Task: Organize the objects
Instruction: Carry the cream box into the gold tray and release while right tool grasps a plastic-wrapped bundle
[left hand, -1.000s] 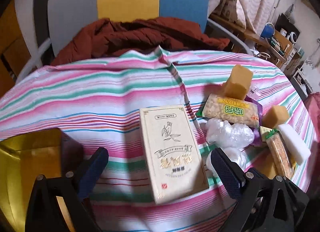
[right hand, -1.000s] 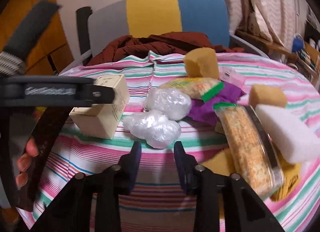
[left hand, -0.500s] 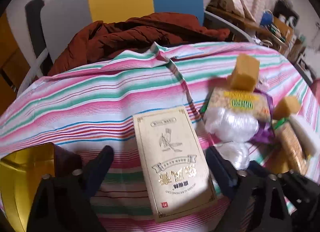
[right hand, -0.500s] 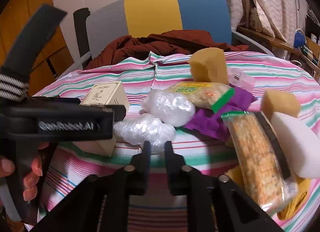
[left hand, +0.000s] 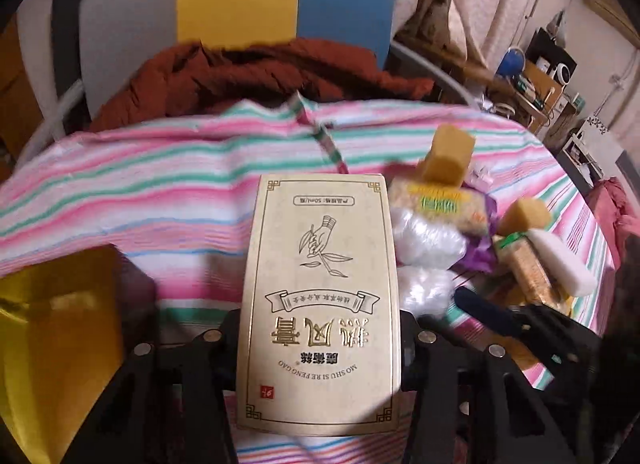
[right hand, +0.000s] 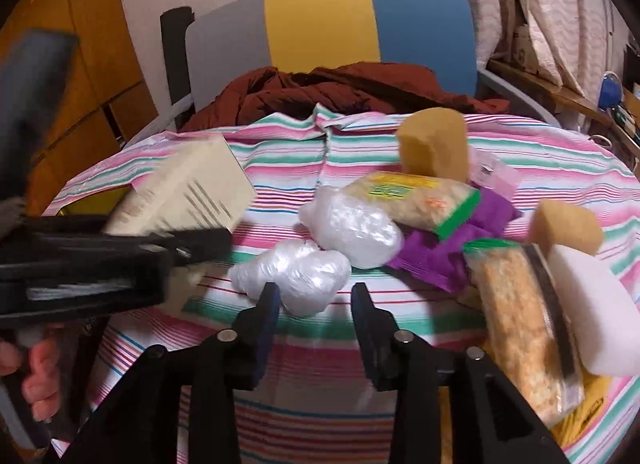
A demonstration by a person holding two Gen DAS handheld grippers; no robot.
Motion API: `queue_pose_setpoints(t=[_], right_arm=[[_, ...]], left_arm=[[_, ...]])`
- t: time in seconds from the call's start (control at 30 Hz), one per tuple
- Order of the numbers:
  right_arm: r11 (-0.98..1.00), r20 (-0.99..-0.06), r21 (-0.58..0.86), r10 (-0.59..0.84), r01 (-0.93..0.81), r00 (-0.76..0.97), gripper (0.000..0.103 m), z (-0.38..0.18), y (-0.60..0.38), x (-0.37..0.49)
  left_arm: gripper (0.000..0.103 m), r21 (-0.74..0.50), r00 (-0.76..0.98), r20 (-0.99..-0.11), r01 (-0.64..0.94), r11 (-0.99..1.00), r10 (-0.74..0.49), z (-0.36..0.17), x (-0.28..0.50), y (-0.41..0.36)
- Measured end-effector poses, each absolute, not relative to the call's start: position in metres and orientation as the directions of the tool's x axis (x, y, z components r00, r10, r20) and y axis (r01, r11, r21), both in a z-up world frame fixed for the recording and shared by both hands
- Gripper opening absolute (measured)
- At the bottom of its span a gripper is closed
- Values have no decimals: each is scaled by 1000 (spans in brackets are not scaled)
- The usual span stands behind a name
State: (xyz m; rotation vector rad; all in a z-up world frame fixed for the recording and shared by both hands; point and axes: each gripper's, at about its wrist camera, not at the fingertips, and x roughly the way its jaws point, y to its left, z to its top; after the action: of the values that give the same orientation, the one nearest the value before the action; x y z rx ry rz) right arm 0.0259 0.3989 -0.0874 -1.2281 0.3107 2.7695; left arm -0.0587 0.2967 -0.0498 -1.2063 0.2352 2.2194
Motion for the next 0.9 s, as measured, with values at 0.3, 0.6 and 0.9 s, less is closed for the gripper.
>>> queue_pose_setpoints(t=[0.3, 0.6, 0.9], right_arm=[[-987, -758, 107, -1, -123, -653, 43, -91, 376, 0], [-992, -765, 92, -14, -88, -643, 20, -94, 355, -7], [-993, -746, 82, -2, -89, -666, 10, -78, 347, 1]], left_arm=[[52, -112, -490, -772, -521, -846, 404, -18, -53, 240], [52, -111, -516, -773, -463, -879, 369, -20, -46, 190], [52, -148, -517, -776, -406, -902, 360, -28, -45, 152]])
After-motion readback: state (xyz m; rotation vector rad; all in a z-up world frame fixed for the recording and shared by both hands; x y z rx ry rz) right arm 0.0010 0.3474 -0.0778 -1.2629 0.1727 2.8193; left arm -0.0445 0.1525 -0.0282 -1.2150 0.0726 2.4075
